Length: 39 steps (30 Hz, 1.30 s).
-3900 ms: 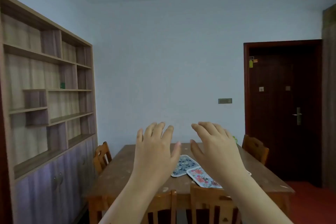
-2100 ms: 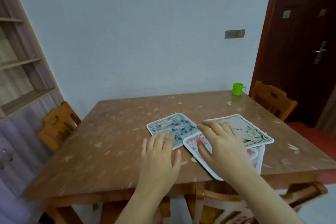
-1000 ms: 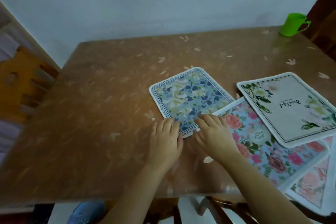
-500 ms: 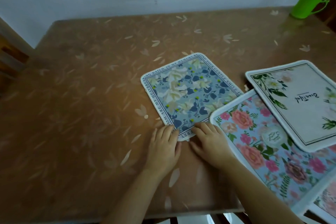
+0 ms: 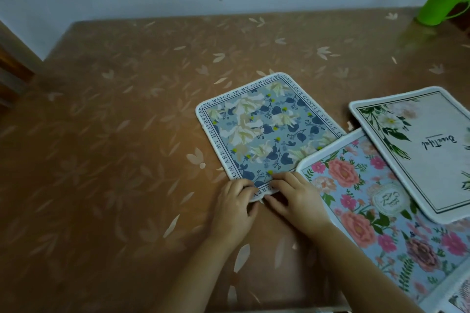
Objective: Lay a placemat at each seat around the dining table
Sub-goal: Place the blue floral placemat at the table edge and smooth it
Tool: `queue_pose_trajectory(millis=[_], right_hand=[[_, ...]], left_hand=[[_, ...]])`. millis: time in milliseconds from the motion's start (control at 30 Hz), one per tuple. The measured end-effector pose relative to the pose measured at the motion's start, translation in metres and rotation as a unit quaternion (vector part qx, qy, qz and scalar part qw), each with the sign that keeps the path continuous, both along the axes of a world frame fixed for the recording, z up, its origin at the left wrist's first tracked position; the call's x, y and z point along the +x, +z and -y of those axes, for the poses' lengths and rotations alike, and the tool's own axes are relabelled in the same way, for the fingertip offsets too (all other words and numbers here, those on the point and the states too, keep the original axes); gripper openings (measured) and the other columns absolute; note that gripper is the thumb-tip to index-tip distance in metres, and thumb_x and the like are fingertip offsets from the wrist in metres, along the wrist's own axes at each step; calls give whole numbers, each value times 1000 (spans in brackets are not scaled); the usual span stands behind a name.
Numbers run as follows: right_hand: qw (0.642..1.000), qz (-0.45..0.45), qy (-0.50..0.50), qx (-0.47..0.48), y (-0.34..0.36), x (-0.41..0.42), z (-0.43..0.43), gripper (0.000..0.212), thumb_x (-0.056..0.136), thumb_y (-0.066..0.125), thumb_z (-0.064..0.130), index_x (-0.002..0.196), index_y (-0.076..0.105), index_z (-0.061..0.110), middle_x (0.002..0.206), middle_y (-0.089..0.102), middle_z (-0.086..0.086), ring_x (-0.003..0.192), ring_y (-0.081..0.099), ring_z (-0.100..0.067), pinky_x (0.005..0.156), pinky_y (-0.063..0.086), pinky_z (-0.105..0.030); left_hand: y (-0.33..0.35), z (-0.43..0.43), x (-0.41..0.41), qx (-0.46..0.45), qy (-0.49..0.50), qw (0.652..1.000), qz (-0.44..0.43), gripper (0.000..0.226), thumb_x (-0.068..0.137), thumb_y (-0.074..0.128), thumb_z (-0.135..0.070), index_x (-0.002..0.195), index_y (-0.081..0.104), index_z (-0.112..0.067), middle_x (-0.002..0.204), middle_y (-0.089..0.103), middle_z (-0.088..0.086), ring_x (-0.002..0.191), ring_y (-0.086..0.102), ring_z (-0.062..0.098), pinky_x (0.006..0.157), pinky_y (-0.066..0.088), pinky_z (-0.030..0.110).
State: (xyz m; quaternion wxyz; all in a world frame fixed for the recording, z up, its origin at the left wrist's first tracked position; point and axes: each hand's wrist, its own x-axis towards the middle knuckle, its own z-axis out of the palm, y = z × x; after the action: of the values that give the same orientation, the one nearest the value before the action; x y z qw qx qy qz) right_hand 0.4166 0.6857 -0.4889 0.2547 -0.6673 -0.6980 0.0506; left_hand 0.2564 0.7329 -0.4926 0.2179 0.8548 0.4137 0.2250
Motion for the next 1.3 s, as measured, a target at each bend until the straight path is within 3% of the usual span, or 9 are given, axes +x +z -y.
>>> queue_pose_trajectory(millis=[200, 500, 633, 767, 1033, 1300], right_hand=[[1000, -20, -3, 4, 3, 0, 0, 20, 72, 76, 23, 81, 68, 8, 89, 69, -7, 84, 65, -22, 71, 52, -27], [999, -31, 7, -8, 16, -9, 2, 14, 72, 74, 9, 82, 67, 2, 90, 68, -14, 82, 64, -32, 71, 56, -40], [999, -34, 0, -11, 21, -19, 5, 11, 71, 74, 1, 79, 67, 2, 87, 68, -14, 80, 64, -32, 70, 56, -39], [998, -40, -10, -36, 24, -35, 9, 12, 72, 72, 1, 82, 66, 2, 87, 65, -14, 82, 62, -34, 70, 54, -42], [990, -111, -60, -66, 29, -99, 24, 15, 71, 76, 8, 83, 67, 8, 88, 63, -8, 85, 61, -27, 69, 55, -42], [980, -158, -70, -99, 29, -161, 37, 17, 71, 72, 0, 83, 70, 11, 92, 64, -3, 89, 60, -23, 75, 52, -37]], left_hand=[[3, -1, 5, -32, 34, 997, 68, 12, 70, 69, 1, 79, 66, -7, 81, 61, 5, 80, 57, 17, 71, 45, 22], [15, -5, -12, -88, 52, 988, 118, 8, 71, 68, 6, 75, 67, -2, 78, 61, 10, 74, 59, 18, 68, 47, 25], [22, -8, -43, -98, 64, 984, 135, 13, 69, 68, 11, 75, 68, 0, 78, 62, 11, 71, 58, 13, 68, 45, 9], [30, -13, -82, -92, 80, 983, 140, 15, 67, 69, 14, 74, 69, 1, 76, 64, 13, 70, 58, 12, 69, 42, 4], [39, -15, -173, -138, 101, 977, 124, 16, 68, 72, 9, 76, 70, -6, 76, 62, 1, 70, 56, 1, 66, 41, 3], [36, -19, -255, -160, 131, 973, 105, 14, 68, 73, 6, 74, 71, -7, 78, 64, 1, 74, 60, 11, 68, 44, 6]])
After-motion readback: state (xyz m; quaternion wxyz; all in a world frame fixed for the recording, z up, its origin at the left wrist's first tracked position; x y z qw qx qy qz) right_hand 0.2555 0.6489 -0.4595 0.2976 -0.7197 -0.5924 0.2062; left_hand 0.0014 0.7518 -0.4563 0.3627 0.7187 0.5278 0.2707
